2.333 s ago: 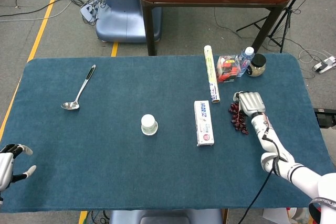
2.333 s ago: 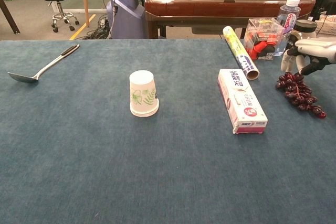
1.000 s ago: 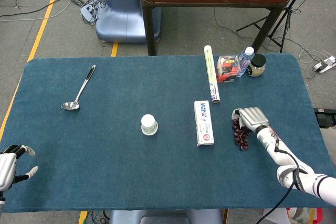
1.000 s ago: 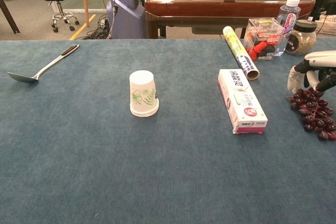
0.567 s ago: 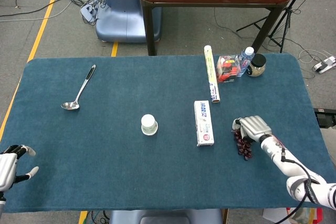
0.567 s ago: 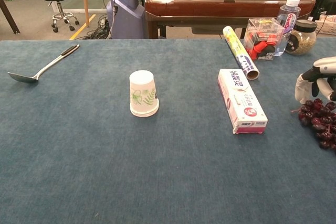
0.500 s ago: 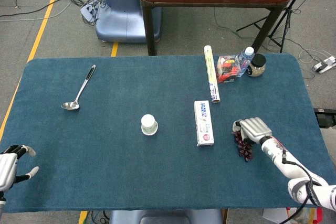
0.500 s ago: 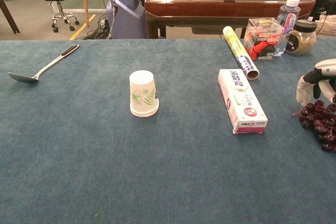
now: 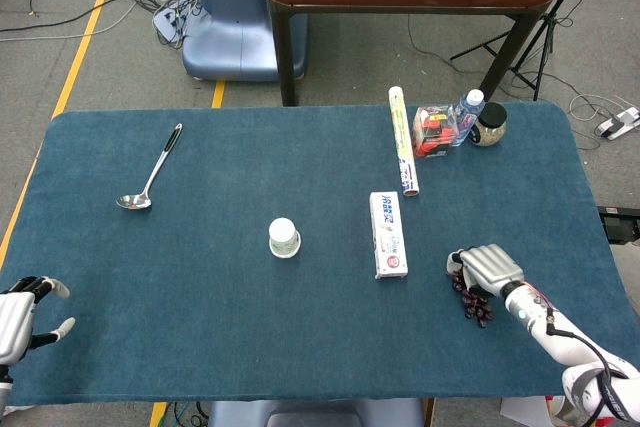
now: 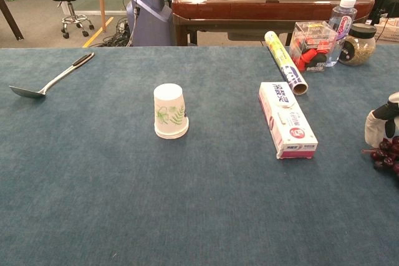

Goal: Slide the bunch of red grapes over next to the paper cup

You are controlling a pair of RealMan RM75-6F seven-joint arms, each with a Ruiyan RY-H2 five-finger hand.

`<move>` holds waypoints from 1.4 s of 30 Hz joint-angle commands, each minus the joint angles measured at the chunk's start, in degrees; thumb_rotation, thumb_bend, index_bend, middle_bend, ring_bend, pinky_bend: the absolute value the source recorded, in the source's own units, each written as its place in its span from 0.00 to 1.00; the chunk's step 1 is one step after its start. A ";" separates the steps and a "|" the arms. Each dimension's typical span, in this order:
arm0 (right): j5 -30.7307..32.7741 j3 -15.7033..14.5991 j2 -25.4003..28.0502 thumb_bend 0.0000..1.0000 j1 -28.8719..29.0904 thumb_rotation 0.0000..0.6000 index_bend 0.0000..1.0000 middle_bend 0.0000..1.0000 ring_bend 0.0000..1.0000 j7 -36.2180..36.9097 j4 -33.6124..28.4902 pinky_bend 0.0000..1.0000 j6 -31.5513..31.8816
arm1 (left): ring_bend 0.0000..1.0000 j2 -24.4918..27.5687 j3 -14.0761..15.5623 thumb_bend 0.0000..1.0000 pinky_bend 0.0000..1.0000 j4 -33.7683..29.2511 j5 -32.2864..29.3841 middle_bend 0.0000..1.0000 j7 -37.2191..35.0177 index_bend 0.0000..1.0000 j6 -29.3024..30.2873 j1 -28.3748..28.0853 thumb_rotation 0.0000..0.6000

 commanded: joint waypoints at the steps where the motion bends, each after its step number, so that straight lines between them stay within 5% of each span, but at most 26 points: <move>1: -1.69 -0.71 0.67 1.00 -0.80 1.00 0.38 0.35 0.29 0.77 -1.16 0.44 0.70 | 0.32 -0.03 0.01 0.20 0.46 -0.01 0.01 0.43 0.04 0.48 -0.03 -0.02 1.00; 8: -4.82 -1.22 1.37 0.96 -2.14 1.00 0.37 0.35 0.29 1.99 -1.93 0.44 2.79 | 0.32 -0.07 0.10 0.20 0.46 -0.05 0.10 0.43 0.15 0.48 -0.11 -0.06 1.00; 13: -6.02 -0.34 -1.25 0.60 -5.21 1.00 0.31 0.25 0.24 -2.29 1.36 0.42 11.86 | 0.32 -0.11 0.14 0.20 0.46 -0.01 0.09 0.43 0.16 0.48 -0.21 -0.09 1.00; 21: -5.73 -1.29 -0.54 0.40 -8.80 1.00 0.29 0.24 0.22 -9.52 0.05 0.41 18.76 | 0.32 -0.20 0.24 0.20 0.46 -0.07 0.19 0.43 0.39 0.48 -0.31 -0.15 1.00; 25: -7.48 -2.38 -2.17 0.09 -11.12 1.00 0.21 0.18 0.17 -15.50 1.80 0.36 23.62 | 0.32 -0.27 0.32 0.20 0.46 -0.09 0.28 0.43 0.51 0.48 -0.40 -0.20 1.00; 27: -8.79 -2.55 -3.77 0.01 -12.22 1.00 0.12 0.11 0.10 -18.33 3.73 0.31 26.35 | 0.32 -0.30 0.35 0.20 0.46 -0.10 0.28 0.43 0.61 0.48 -0.51 -0.25 1.00; 32: -12.08 -2.58 -7.84 0.00 -13.89 1.00 0.00 0.00 0.00 -21.69 10.27 0.19 30.48 | 0.32 -0.29 0.42 0.20 0.46 -0.18 0.26 0.43 0.73 0.48 -0.61 -0.28 1.00; 42: -14.04 -2.02 -13.74 0.00 -14.67 1.00 0.00 0.00 0.00 -20.74 19.31 0.12 29.90 | 0.32 -0.30 0.37 0.20 0.46 -0.17 -0.07 0.43 0.77 0.48 -0.77 -0.32 1.00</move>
